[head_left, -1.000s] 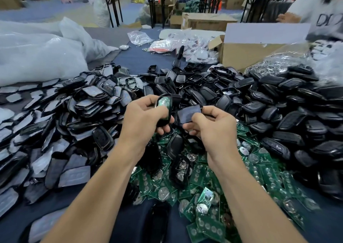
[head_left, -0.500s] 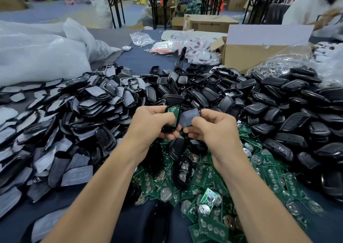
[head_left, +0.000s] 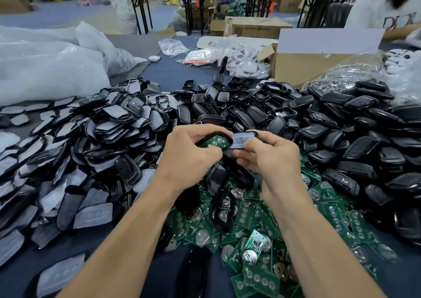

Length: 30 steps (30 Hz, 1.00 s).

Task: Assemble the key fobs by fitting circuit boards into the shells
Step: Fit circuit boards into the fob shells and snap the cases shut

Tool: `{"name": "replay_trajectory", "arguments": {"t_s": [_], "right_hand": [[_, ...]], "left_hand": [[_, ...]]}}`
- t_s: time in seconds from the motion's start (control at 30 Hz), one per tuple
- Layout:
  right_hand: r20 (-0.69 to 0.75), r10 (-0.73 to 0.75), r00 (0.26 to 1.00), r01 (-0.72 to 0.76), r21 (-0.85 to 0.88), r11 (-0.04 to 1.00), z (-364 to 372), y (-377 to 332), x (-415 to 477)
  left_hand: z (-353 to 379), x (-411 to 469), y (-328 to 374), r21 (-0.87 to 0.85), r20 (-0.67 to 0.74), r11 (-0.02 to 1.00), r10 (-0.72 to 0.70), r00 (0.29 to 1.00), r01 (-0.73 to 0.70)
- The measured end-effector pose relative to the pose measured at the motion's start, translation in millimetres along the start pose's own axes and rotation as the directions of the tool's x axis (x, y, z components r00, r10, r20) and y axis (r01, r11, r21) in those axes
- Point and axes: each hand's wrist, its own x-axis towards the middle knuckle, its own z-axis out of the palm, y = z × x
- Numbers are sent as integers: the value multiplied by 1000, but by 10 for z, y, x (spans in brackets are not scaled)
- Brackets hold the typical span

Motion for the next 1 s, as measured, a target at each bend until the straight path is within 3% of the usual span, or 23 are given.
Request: {"name": "replay_trajectory", "arguments": {"t_s": [0.1, 0.23, 0.37, 0.43, 0.53, 0.63, 0.77, 0.87, 1.0], "right_hand": [[56, 80, 995, -85, 110, 990, -19, -49, -3], [177, 155, 972, -176, 108, 978, -34, -77, -4], [239, 100, 966, -113, 42, 993, -76, -77, -11], [176, -15, 984, 42, -156, 987, -107, -63, -12], [135, -238, 962, 273, -532, 802, -122, -27, -54], [144, -370, 918, 371, -647, 666, -103, -29, -90], [151, -349, 925, 377, -489, 787, -73, -46, -70], [82, -252, 964, 265, -368, 891, -65, -45, -72], [33, -87, 996, 89, -47, 995, -76, -86, -59]], "left_hand": [[-18, 5, -8, -2, 87, 1000, 0, 996, 0], [2, 11, 0, -68, 73, 998, -3, 997, 8], [17, 28, -30, -146, 42, 983, -107, 993, 112], [25, 41, -40, -219, 50, 960, -166, 985, 173], [21, 68, -57, -291, 40, 927, -233, 972, 234], [11, 87, -68, -370, 84, 881, -283, 955, 294], [-2, 88, -43, -406, 182, 844, -301, 936, 350], [-20, 90, -17, -429, 199, 829, -301, 933, 359], [-28, 74, 39, -427, 222, 825, -301, 928, 370]]}}
